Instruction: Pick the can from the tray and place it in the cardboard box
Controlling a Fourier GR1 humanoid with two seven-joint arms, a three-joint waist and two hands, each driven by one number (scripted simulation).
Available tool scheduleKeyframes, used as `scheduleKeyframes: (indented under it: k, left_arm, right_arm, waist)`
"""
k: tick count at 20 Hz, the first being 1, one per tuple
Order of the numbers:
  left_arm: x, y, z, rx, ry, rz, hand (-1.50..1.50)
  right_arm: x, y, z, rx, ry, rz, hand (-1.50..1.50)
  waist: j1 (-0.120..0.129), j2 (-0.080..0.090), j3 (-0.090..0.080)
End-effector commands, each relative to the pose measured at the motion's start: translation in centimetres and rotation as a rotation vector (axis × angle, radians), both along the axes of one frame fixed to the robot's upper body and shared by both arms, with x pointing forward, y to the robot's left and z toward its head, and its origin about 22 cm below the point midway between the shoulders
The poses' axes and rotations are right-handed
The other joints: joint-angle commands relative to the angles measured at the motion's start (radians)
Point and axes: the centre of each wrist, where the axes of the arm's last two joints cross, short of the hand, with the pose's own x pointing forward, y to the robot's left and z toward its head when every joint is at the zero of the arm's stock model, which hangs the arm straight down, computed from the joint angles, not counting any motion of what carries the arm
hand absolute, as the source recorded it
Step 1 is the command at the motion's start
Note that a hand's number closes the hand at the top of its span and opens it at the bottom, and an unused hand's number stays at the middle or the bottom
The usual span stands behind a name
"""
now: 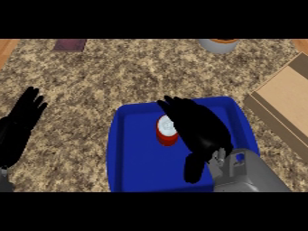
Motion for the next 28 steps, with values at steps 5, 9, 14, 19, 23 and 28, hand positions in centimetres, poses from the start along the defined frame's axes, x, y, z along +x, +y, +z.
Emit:
scheduleKeyframes:
  k: [5, 9, 14, 19, 23, 28]
  left_arm:
    - [-1.0, 0.8, -0.6, 0.007, 0.024, 0.002, 0.0]
    - [-0.6, 0.6, -0.5, 0.011, 0.001, 0.02, 0.0]
    - [-1.0, 1.1, 0.3, 0.016, 0.002, -0.007, 0.0]
    - [-0.4, 0.0, 0.8, -0.011, -0.004, -0.004, 0.0]
    - [-0.6, 2.4, 0.7, 0.002, -0.002, 0.008, 0.0]
    - [-0.1, -0.7, -0.2, 0.008, 0.009, -0.001, 0.0]
  right_arm:
    - [-0.8, 0.0, -1.6, 0.039, 0.0, 0.018, -1.5]
    - [-0.2, 1.4, -2.5, 0.019, -0.025, 0.043, -1.5]
    - [-0.1, 1.0, -0.9, -0.015, -0.055, 0.04, -1.5]
    - [0.7, 3.2, -1.0, -0.068, -0.036, 0.029, -1.5]
    - [1.1, 2.4, -1.7, -0.066, -0.02, 0.031, -1.5]
    - [-1.4, 4.2, -3.8, -0.112, -0.003, 0.004, -1.5]
  waist:
    - [0.001, 0.0, 0.0]
    - [0.001, 0.0, 0.0]
    - [0.001, 0.0, 0.0]
    - [0.001, 0.0, 0.0]
    - [0.001, 0.0, 0.0]
    - [-0.001, 0.0, 0.0]
